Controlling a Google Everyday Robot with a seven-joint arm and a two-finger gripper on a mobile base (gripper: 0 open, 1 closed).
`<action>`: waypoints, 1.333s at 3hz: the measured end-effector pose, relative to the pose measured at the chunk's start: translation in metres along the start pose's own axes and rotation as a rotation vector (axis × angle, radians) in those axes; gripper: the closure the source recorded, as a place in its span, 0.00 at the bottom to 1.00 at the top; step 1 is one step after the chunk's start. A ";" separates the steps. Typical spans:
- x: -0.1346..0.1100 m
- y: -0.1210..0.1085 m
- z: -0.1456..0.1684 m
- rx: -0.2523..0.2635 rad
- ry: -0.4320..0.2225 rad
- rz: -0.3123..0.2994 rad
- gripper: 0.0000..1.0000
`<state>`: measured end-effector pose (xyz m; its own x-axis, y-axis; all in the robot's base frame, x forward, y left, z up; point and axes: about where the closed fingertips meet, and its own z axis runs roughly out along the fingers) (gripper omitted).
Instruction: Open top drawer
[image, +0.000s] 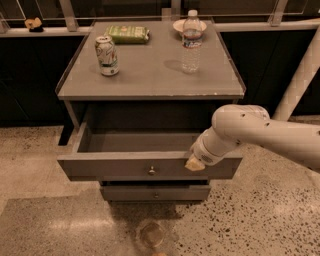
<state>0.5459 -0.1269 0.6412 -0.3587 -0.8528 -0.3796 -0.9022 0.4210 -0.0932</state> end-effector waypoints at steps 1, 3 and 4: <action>-0.001 0.000 -0.002 0.000 0.000 0.000 1.00; 0.002 0.008 -0.003 -0.008 -0.005 -0.012 1.00; 0.006 0.015 -0.004 -0.014 -0.005 -0.014 1.00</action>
Offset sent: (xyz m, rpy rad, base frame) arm -0.0811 -0.0029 -0.0326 0.0339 0.0083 0.1147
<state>0.5297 -0.1265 0.6411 -0.3450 -0.8568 -0.3833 -0.9103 0.4050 -0.0859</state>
